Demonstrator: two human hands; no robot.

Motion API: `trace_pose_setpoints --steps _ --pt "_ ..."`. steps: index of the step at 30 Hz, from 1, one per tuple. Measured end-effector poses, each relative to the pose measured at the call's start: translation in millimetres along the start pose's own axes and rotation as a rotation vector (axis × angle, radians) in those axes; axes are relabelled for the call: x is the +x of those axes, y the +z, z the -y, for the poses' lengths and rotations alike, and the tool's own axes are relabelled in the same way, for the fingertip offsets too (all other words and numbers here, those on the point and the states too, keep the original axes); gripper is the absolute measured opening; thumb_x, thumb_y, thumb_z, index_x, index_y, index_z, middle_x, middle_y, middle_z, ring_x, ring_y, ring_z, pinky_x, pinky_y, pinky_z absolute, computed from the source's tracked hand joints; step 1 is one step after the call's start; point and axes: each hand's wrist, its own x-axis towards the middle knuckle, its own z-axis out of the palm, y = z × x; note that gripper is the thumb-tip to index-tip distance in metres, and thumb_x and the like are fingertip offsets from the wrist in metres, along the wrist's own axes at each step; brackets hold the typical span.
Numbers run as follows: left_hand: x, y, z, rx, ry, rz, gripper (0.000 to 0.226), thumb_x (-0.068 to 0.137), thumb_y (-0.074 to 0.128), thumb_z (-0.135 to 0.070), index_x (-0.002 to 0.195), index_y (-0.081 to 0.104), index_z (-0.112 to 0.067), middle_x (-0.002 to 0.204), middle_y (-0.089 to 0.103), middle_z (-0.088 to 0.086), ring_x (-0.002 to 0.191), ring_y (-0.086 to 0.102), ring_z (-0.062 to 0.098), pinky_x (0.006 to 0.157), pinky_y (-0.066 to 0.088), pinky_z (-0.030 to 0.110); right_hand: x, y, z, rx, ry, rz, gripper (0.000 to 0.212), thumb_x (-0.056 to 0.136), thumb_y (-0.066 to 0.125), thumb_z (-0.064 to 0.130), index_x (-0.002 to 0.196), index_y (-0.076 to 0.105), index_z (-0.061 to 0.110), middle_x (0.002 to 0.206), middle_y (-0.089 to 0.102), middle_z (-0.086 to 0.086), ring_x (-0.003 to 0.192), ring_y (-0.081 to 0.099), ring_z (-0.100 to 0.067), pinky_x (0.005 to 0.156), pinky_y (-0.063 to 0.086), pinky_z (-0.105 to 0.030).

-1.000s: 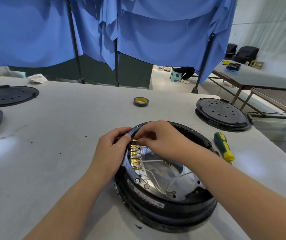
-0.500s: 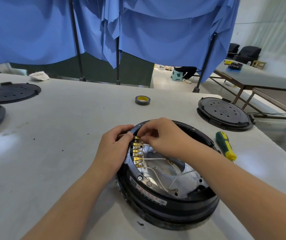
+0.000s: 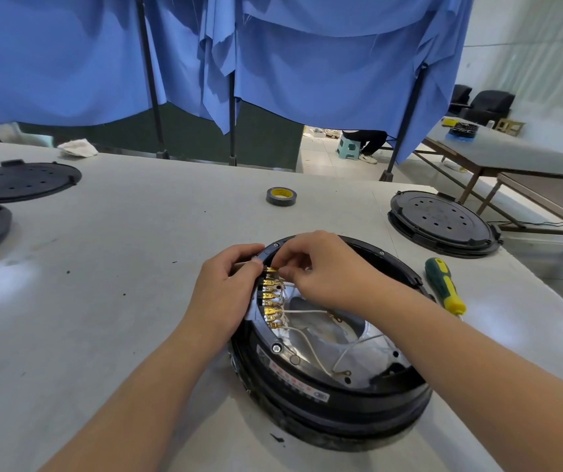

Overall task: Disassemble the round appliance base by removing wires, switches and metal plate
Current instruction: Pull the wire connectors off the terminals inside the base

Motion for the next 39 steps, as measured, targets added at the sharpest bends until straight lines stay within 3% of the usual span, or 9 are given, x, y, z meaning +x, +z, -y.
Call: trace_pose_setpoints --steps 5,13,21,26,32,39 --pt "0.9 0.7 0.0 -0.001 0.003 -0.001 0.026 0.093 0.057 -0.006 0.097 0.071 -0.028 0.083 0.073 -0.012 0.070 0.068 -0.003 0.056 0.048 0.009 -1.1 -0.4 1.5 0.030 0.026 0.012 0.017 0.086 0.062 0.012 0.087 0.070 0.027 0.071 0.067 0.008 0.068 0.063 -0.007 0.066 0.054 -0.027" --pt "-1.1 -1.0 0.5 0.022 0.024 -0.005 0.029 0.092 0.060 -0.012 0.091 0.071 -0.038 0.082 0.073 -0.021 0.076 0.068 -0.006 0.058 0.048 0.006 -1.5 0.0 -2.1 0.082 0.014 -0.002 0.013 0.085 0.064 0.016 0.088 0.070 0.027 0.077 0.069 0.008 0.074 0.064 -0.004 0.071 0.055 -0.023" --pt "-1.5 -0.9 0.5 0.026 0.039 -0.007 0.030 0.091 0.062 -0.013 0.089 0.070 -0.042 0.086 0.072 -0.023 0.083 0.068 -0.006 0.063 0.049 0.006 -1.0 -0.6 -1.4 0.193 -0.020 0.045 0.029 0.082 0.057 0.007 0.090 0.072 0.030 0.080 0.072 0.009 0.073 0.067 -0.007 0.071 0.058 -0.024" --pt "-0.8 -0.6 1.1 0.013 0.032 -0.012 0.028 0.091 0.061 -0.011 0.093 0.071 -0.037 0.082 0.072 -0.022 0.080 0.068 -0.006 0.060 0.048 0.006 0.4 -2.0 -1.3 0.257 -0.007 0.066 0.011 0.085 0.068 0.021 0.085 0.072 0.031 0.078 0.073 0.012 0.074 0.068 -0.002 0.064 0.054 -0.014" --pt "1.0 0.5 2.8 0.013 0.019 -0.025 0.026 0.091 0.061 -0.010 0.098 0.072 -0.032 0.087 0.072 -0.019 0.078 0.068 -0.006 0.061 0.048 0.005 3.9 0.4 -2.2 0.225 0.003 0.039 0.006 0.083 0.073 0.018 0.087 0.074 0.023 0.081 0.074 0.006 0.077 0.068 -0.005 0.079 0.058 -0.030" --pt "1.3 -0.8 2.1 0.051 0.018 -0.031 0.025 0.091 0.060 -0.008 0.108 0.073 -0.022 0.086 0.069 -0.020 0.073 0.065 -0.013 0.056 0.045 0.002 6.9 0.9 0.2 0.149 -0.005 0.018 0.003 0.082 0.074 0.015 0.085 0.074 0.014 0.080 0.073 0.002 0.079 0.068 -0.011 0.081 0.056 -0.039"
